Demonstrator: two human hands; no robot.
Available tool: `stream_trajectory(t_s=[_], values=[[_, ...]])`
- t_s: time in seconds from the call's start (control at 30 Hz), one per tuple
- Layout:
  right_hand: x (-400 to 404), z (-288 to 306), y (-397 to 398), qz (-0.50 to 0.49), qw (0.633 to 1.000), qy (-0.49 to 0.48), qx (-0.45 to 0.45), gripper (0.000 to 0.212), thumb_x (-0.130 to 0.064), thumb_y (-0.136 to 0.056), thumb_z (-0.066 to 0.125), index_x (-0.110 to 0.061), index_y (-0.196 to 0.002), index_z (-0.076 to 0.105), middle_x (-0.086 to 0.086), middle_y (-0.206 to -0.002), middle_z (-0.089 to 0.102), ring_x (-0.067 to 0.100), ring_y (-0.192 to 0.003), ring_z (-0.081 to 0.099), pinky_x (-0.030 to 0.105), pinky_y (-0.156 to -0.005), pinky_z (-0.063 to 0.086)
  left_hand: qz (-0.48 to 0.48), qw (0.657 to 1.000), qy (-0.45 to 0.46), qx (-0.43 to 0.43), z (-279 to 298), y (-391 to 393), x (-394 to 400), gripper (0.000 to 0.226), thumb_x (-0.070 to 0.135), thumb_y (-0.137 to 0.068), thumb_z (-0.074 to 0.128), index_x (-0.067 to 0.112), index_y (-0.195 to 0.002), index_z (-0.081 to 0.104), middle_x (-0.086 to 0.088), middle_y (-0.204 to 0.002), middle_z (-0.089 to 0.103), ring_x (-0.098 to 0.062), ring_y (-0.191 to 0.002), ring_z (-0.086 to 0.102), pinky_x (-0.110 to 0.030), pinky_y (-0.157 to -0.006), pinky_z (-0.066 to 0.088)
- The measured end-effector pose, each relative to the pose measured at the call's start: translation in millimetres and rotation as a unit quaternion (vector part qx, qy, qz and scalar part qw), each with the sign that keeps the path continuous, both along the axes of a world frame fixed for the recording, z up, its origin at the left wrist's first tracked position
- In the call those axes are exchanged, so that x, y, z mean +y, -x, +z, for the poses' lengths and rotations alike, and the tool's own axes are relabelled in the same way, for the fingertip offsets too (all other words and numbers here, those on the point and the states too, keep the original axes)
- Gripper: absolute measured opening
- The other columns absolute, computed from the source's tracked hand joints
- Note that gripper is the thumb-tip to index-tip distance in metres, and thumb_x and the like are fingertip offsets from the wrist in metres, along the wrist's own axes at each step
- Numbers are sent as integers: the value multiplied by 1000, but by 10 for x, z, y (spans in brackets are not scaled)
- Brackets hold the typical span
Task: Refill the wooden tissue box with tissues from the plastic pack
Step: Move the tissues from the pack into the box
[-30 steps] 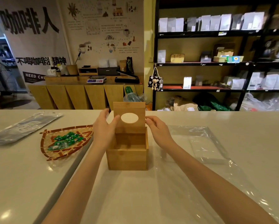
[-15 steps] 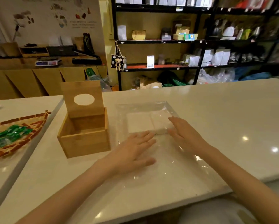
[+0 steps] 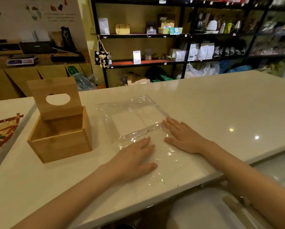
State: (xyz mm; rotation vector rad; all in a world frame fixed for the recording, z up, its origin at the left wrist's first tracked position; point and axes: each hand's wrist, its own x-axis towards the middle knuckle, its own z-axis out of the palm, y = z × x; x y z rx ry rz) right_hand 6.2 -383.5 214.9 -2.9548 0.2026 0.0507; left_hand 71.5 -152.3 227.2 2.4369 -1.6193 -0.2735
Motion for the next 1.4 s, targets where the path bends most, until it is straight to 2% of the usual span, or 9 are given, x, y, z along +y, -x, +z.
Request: stream_trajectory(t_s=[0.17,0.27,0.37,0.57,0.7,0.8,1.03,1.27,1.4], values=[[-117,144,138,-40,992,-84,-89,80,-71,-81,28,-25,-145,24,-3,-155,22,12,-142,21,28,-113,16,-15,996,75,-43,20,155,-177,63,46,-81,12,12,-105,60,-3,-126,58,-17,-123,49,-37,-91,46],[-67,315,243,-92,946,-215,-222,18,-24,-90,55,-24,-105,67,-18,-102,69,4,-100,61,18,-81,41,9,988,146,-37,21,105,-242,61,44,-82,15,15,-101,65,1,-115,67,-19,-113,58,-37,-84,49],[131,570,359,-59,910,-341,-230,18,-10,-85,62,-23,-77,71,-13,-65,71,5,-61,64,21,-63,48,51,976,209,3,128,45,-292,45,42,-86,30,22,-102,67,6,-106,71,-19,-103,63,-36,-82,49],[630,586,433,91,955,-281,-32,25,-18,-89,56,-19,-112,67,-3,-110,71,0,-98,63,15,-88,48,99,957,266,65,383,-35,-202,46,47,-80,37,24,-103,70,9,-119,66,-9,-110,60,-32,-93,48],[801,292,199,149,983,-77,-70,53,-27,-93,30,-19,-145,25,1,-153,27,15,-139,24,31,-116,21,47,964,241,103,493,-6,-138,41,44,-84,40,24,-107,68,14,-112,65,13,-108,47,-10,-94,36],[804,68,-74,135,986,27,-98,61,-28,-90,25,-10,-147,14,10,-157,12,22,-145,8,41,-119,8,126,938,281,160,538,-165,-164,44,42,-91,37,15,-106,67,8,-100,66,6,-90,54,-21,-85,38],[1026,-30,-460,109,983,42,-140,67,-44,-91,18,-6,-146,14,12,-157,12,21,-145,4,36,-117,-1,372,863,256,224,272,-983,-370,63,52,-93,13,14,-139,33,-11,-150,33,-28,-138,28,-41,-115,17],[1113,42,-518,105,992,3,-69,110,-68,-62,-25,-7,-147,9,11,-158,7,20,-146,2,32,-117,-3,421,825,258,276,-29,-1102,-360,78,66,-84,2,22,-136,41,-8,-146,40,-31,-133,36,-44,-114,23],[1103,64,-417,89,995,-18,-29,87,-64,-81,-14,-11,-148,6,5,-159,1,13,-145,-3,29,-118,-6,427,829,250,260,-53,-1105,-363,79,66,-84,-1,24,-135,42,-7,-146,40,-29,-134,34,-43,-113,22]])
